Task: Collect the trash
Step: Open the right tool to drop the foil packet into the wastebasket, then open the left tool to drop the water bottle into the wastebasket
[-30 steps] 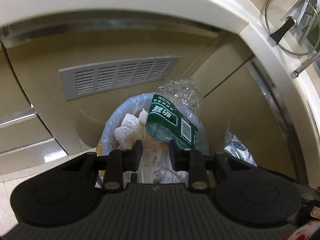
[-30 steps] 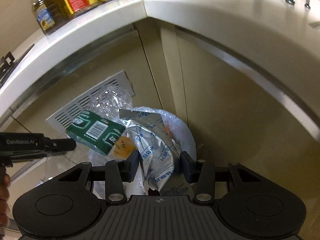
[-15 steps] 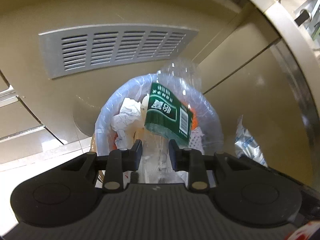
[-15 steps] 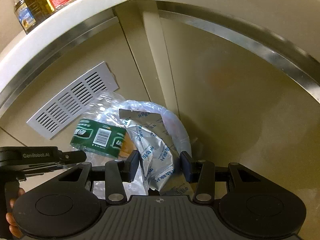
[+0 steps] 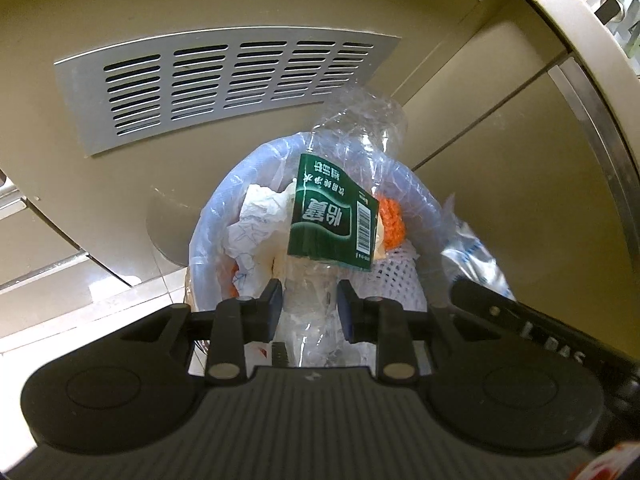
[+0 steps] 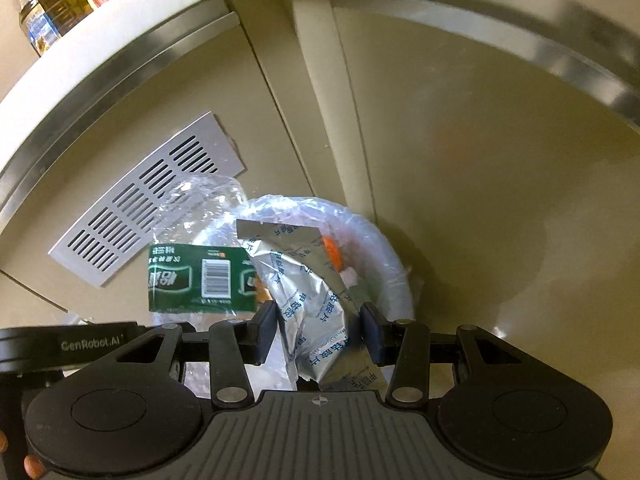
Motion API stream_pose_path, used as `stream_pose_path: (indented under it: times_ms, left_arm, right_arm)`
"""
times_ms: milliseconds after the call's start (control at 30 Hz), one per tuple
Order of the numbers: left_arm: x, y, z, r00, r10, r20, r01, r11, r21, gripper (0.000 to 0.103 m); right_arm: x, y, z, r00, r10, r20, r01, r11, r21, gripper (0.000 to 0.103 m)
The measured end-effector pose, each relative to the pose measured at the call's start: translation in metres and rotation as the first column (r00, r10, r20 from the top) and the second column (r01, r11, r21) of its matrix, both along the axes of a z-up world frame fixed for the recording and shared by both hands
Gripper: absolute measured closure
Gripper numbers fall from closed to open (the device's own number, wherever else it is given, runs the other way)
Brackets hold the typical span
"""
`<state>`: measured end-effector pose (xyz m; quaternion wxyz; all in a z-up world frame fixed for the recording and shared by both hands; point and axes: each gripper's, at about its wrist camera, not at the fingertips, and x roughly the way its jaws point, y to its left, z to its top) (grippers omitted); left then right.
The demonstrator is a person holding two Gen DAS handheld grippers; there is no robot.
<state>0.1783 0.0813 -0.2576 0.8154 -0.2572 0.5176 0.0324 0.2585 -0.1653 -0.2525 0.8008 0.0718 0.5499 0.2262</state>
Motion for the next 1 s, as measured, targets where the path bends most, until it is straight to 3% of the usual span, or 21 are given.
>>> stream_pose_path:
  times_ms: [100,200,467,500,667,733,800,867,1000]
  left_arm:
    - [-0.001,0.003,0.003,1.0,-0.006,-0.001,0.006,1.0,0.002,0.077]
    - [0.0,0.004,0.005,1.0,-0.019,0.002,0.019,1.0,-0.004,0.075]
    - [0.005,0.0,0.012,0.998,-0.063,0.013,0.063,0.998,0.016,0.071]
    - [0.005,0.0,0.013,0.998,-0.066,0.017,0.065,0.998,0.021,0.071]
    - [0.014,-0.006,0.017,0.993,-0.112,0.04,0.108,0.99,0.09,0.072]
    - [0.018,-0.012,0.016,0.988,-0.148,0.047,0.141,0.981,0.135,0.072]
    - [0.021,-0.017,0.013,0.982,-0.181,0.049,0.169,0.969,0.183,0.083]
    - [0.025,-0.017,0.008,0.979,-0.198,0.043,0.184,0.959,0.216,0.085]
    - [0.034,-0.017,-0.007,0.976,-0.219,0.012,0.212,0.956,0.203,0.092]
  right_arm:
    - [0.004,0.007,-0.008,1.0,0.006,-0.025,-0.006,1.0,-0.002,0.055]
    - [0.005,0.009,-0.012,1.0,0.008,-0.02,-0.008,1.0,0.01,0.034]
    - [0.002,0.007,-0.01,0.999,0.037,0.029,-0.037,0.999,0.007,0.033]
    - [0.001,0.007,-0.009,0.998,0.043,0.042,-0.043,0.999,0.0,0.035]
    - [-0.001,0.003,-0.006,0.997,0.056,0.051,-0.055,0.998,-0.026,0.075]
    - [0.0,0.002,-0.01,0.997,0.052,0.056,-0.05,0.998,-0.032,0.083]
    - [0.001,0.001,-0.012,0.997,0.053,0.056,-0.051,0.998,-0.033,0.086]
    - [0.003,0.002,-0.014,0.997,0.053,0.056,-0.052,0.998,-0.03,0.086]
    - [0.005,0.003,-0.027,0.998,0.056,0.034,-0.055,0.998,-0.031,0.086]
